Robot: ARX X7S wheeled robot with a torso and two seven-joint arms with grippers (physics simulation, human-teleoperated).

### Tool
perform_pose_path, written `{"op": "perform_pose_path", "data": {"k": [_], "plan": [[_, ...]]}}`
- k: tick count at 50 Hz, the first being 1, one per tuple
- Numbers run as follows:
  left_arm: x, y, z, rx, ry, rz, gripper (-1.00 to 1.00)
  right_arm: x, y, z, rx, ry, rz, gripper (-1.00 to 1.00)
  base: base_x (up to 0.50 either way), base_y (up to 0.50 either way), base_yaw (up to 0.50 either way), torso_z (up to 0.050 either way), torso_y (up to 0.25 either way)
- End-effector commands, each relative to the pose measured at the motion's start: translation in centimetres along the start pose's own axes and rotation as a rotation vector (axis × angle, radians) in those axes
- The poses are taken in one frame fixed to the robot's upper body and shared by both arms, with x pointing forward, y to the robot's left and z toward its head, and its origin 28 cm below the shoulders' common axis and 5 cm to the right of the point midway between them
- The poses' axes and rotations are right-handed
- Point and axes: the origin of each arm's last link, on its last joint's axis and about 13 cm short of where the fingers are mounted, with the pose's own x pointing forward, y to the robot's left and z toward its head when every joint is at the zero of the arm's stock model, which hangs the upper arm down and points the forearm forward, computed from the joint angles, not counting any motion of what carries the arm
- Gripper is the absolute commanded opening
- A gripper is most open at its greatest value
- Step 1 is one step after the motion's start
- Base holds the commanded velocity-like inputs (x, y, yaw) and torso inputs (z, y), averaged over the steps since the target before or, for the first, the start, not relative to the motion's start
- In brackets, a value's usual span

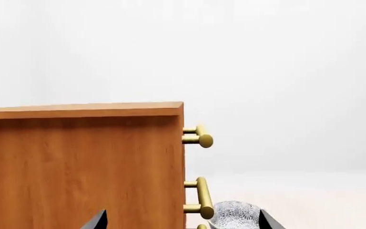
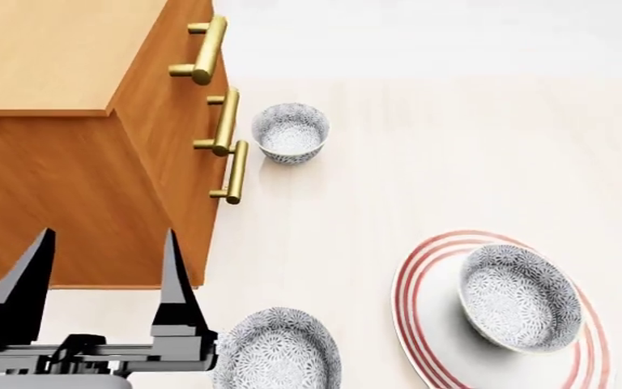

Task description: Put the bowl in the middle on the plate.

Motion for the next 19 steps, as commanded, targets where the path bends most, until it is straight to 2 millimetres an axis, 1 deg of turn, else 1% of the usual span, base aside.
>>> {"op": "perform_pose_path", "data": {"k": [1, 2, 3, 5, 7, 9, 10, 19], "plan": [[0.0, 0.1, 0.2, 0.014, -0.018, 0.008, 1.0, -1.0, 0.9, 0.6, -0.077, -0.166, -0.013, 1.0, 0.0, 0.0, 0.0, 0.0, 0.25], [0.0, 0.1, 0.2, 0.013, -0.019, 0.007, 1.0, -0.8, 1.0, 1.1, -0.084, -0.174, -0.014, 1.0, 0.0, 0.0, 0.0, 0.0, 0.25], [0.0, 0.1, 0.2, 0.016, -0.02, 0.008, 1.0, -1.3, 1.1, 0.8, -0.073, -0.181, -0.011, 1.0, 0.0, 0.0, 0.0, 0.0, 0.25], [0.0, 0.2, 0.2, 0.014, -0.022, 0.008, 1.0, -1.3, 1.2, 1.2, -0.068, -0.198, -0.007, 1.0, 0.0, 0.0, 0.0, 0.0, 0.25], [0.0, 0.1, 0.3, 0.016, -0.024, 0.007, 1.0, -1.7, 1.2, 0.7, -0.047, -0.205, 0.004, 1.0, 0.0, 0.0, 0.0, 0.0, 0.25], [-0.1, 0.1, 0.4, 0.014, -0.028, 0.006, 1.0, -1.6, 1.2, 1.0, -0.007, -0.235, 0.015, 1.0, 0.0, 0.0, 0.0, 0.0, 0.25], [-0.1, 0.1, 0.4, 0.017, -0.03, 0.005, 1.0, -1.7, 1.2, 0.8, -0.002, -0.239, 0.015, 1.0, 0.0, 0.0, 0.0, 0.0, 0.25], [-0.1, 0.1, 0.6, 0.016, -0.038, 0.003, 1.0, -2.5, 1.2, 0.7, -0.007, -0.274, 0.027, 1.0, 0.0, 0.0, 0.0, 0.0, 0.25]]}}
